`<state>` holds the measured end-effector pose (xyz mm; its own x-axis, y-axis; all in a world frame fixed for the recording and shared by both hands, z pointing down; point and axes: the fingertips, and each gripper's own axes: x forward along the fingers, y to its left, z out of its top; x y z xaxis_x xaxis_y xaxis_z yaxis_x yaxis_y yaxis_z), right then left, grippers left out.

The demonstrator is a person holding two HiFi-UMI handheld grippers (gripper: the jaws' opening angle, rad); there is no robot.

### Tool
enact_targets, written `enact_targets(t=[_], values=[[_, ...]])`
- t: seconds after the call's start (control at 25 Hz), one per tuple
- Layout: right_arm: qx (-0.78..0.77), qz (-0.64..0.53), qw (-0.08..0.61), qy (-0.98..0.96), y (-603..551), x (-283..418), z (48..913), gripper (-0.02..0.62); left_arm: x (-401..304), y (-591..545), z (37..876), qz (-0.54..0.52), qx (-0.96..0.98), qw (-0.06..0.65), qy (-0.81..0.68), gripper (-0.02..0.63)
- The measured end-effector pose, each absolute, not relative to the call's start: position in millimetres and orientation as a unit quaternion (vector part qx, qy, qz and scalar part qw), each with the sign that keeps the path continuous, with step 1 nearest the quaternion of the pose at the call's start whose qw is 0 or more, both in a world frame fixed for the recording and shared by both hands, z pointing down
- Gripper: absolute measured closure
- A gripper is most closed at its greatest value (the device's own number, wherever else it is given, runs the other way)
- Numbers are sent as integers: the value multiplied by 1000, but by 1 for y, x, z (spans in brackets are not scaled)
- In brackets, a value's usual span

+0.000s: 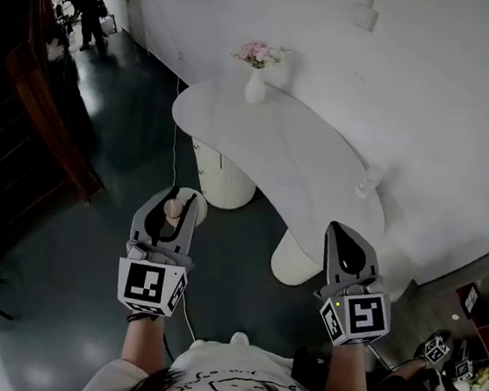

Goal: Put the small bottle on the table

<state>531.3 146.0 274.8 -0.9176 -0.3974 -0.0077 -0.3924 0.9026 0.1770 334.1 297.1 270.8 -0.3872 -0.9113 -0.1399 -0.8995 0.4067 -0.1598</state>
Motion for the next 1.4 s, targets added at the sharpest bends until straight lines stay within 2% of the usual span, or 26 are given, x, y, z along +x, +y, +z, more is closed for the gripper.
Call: enact_targets(t=[0.72,1.04,1.4], values=[[208,-56,0,-976,106,532,303,601,333,264,289,-41,-542,106,833,485],[212,-56,3,-976,78,485,307,601,283,231,292,-40,-548,103,829,485],[212,-61,13,-975,31,399,311,601,196,175,295,-38,-555,98,825,485]])
